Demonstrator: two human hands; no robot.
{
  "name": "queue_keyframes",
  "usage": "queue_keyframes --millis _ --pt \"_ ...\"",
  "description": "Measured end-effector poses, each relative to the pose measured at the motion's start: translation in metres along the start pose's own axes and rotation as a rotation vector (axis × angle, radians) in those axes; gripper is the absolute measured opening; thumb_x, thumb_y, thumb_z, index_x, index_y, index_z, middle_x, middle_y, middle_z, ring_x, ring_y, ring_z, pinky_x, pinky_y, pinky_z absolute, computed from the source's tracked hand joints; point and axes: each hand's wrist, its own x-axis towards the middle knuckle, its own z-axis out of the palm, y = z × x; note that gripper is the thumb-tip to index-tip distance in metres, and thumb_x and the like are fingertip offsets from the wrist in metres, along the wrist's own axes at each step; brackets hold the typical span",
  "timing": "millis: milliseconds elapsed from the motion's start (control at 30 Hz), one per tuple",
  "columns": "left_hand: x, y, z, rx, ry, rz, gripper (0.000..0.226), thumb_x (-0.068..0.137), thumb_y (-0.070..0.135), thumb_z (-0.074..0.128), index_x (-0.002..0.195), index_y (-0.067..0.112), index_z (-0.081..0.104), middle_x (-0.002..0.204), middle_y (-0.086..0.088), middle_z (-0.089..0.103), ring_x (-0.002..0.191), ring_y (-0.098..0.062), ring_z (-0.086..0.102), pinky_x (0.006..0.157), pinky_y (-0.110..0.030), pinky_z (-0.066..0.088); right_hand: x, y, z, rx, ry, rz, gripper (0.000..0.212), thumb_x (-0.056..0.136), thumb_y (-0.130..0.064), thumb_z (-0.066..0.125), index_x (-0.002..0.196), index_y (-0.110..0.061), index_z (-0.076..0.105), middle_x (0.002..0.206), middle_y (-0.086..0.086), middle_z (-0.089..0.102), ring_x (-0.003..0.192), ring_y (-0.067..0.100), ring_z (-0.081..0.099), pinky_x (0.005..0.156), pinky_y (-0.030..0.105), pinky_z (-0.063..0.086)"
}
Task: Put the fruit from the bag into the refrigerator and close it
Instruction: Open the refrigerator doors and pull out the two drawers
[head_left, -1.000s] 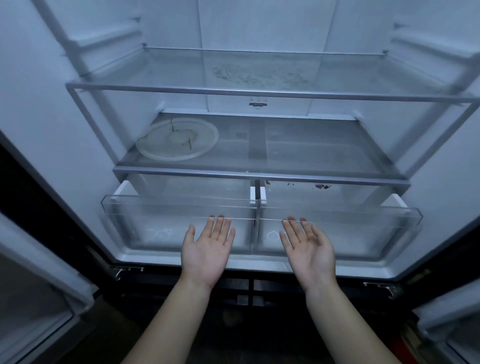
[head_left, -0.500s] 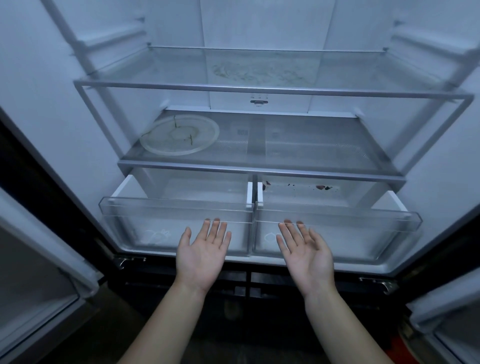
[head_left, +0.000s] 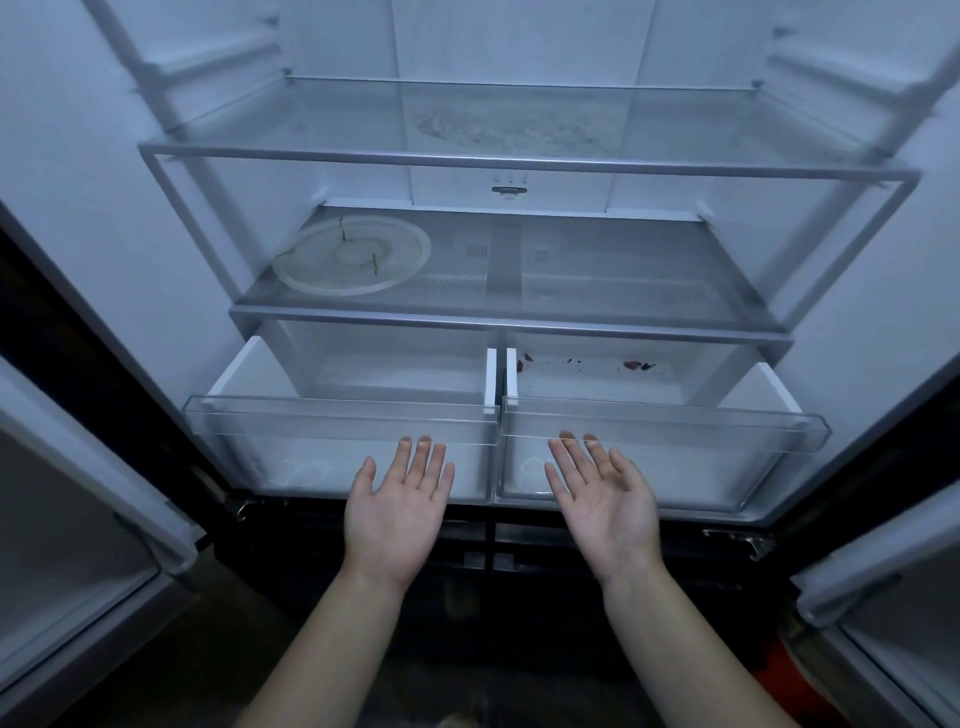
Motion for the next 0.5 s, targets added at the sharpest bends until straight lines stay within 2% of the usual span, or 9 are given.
queue_keyframes --millis 233,500 --pt "-0.009 0.0 -0.007 0.01 -0.001 -0.012 0.049 0.098 0.04 0.036 0.132 0.007 0.05 0.129 -0.014 0.057 0.122 -0.031 0.05 0.105 -0.045 0.035 -0.012 0.002 -0.006 0.001 0.006 0.005 0.028 0.091 -0.021 0.047 0.117 -0.009 0.052 0.124 0.016 0.062 0.115 0.031 0.058 0.103 0.045 0.039" --pt "-0.016 0.001 -0.013 0.016 0.012 -0.035 0.048 0.098 0.039 0.036 0.132 0.007 0.049 0.129 -0.014 0.057 0.122 -0.031 0.05 0.104 -0.045 0.036 -0.02 0.001 -0.013 -0.008 0.01 0.011 0.025 0.092 -0.022 0.047 0.113 -0.01 0.053 0.124 0.016 0.061 0.115 0.03 0.059 0.101 0.045 0.044"
